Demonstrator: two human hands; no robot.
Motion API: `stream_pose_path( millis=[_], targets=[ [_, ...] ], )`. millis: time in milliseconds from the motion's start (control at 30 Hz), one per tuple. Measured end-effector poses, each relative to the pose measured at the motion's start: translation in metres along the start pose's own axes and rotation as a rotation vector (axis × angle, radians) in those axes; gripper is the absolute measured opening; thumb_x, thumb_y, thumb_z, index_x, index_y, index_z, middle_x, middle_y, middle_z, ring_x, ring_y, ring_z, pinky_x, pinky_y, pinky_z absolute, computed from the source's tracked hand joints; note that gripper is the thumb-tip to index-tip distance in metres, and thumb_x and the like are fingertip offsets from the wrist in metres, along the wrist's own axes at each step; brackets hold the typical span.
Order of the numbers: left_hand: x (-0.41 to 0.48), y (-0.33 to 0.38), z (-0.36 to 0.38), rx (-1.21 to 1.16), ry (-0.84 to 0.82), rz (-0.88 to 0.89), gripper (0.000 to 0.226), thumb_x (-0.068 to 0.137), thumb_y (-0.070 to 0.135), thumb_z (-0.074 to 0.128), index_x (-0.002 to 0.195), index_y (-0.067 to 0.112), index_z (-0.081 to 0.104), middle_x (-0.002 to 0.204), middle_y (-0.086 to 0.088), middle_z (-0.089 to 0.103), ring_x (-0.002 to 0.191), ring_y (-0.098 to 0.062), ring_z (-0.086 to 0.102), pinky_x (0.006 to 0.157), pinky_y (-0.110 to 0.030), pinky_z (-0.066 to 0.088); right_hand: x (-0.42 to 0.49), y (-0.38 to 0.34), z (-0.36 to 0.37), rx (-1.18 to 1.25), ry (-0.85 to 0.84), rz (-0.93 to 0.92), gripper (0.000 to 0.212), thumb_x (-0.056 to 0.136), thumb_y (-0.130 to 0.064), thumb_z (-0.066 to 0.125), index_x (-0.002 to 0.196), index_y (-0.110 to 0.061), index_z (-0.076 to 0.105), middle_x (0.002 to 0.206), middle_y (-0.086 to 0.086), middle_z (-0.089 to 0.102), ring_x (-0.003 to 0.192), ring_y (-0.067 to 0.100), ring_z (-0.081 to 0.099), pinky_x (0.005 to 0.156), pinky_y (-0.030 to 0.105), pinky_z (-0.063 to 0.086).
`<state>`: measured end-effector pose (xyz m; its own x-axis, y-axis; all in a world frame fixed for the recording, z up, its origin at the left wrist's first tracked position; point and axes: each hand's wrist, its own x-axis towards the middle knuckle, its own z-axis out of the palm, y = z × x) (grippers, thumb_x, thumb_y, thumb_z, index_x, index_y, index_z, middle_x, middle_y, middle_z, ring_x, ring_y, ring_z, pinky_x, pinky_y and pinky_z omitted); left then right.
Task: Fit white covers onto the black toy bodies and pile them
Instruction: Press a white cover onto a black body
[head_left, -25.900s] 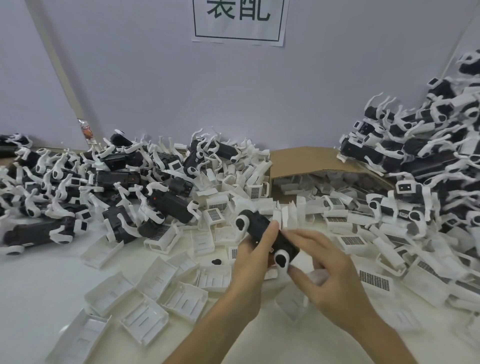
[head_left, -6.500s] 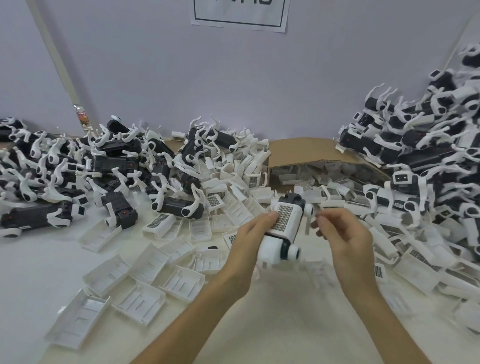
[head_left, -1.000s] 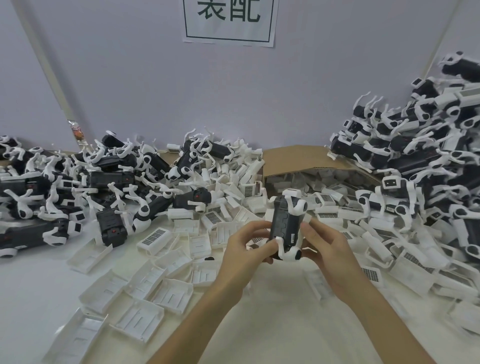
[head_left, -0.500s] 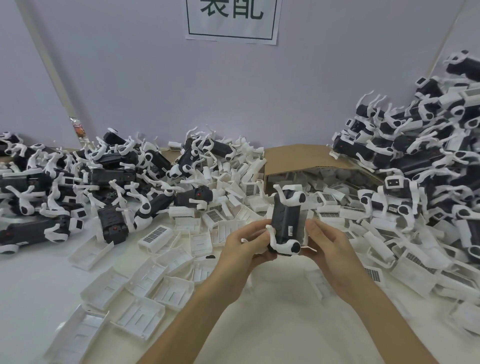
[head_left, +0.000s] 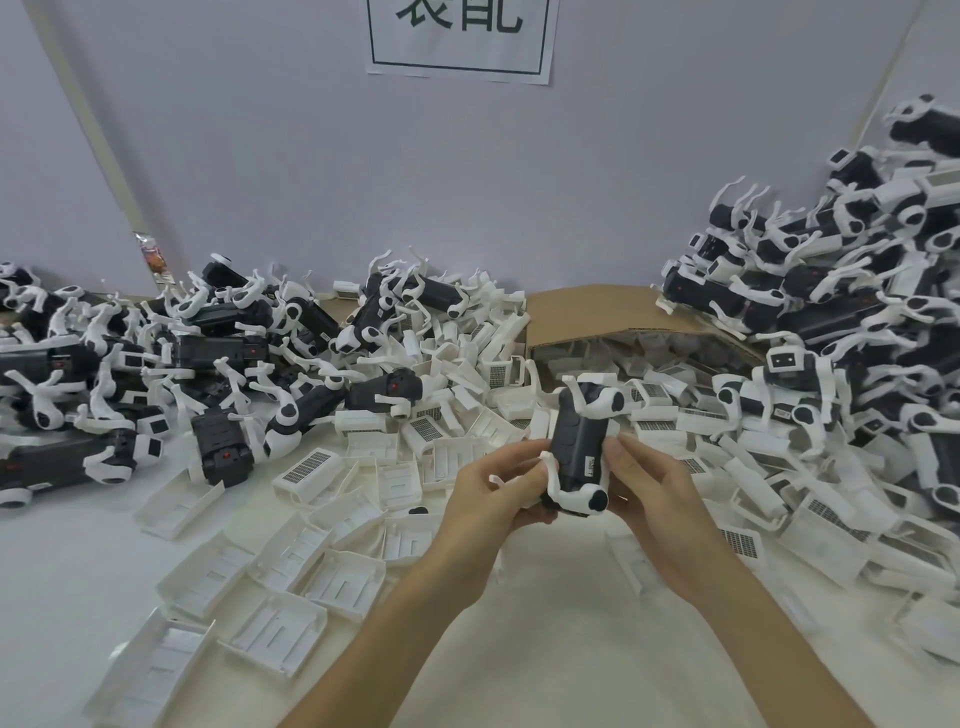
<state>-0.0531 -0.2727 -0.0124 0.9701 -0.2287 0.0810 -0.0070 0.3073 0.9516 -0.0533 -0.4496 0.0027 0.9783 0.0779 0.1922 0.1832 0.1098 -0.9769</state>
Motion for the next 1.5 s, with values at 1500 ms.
stream_pose_path(
  millis=[1500],
  targets=[
    [-0.004, -0.003, 0.012, 0.511, 0.219, 0.294, 0.033, 0.091, 0.019, 0.074, 0.103, 0.049, 0.065, 0.097, 0.014, 0.066, 0.077, -0.022, 0.064, 0.075, -0.044, 0.057, -0.003, 0.002, 0.011, -0.100, 0.103, 0.008, 0.023, 0.084, -0.031, 0.068, 0.101, -0.016, 0.073, 0.090, 0.004, 0.078, 0.083, 0.015, 0.074, 0.062, 0.019, 0.055]
  ],
)
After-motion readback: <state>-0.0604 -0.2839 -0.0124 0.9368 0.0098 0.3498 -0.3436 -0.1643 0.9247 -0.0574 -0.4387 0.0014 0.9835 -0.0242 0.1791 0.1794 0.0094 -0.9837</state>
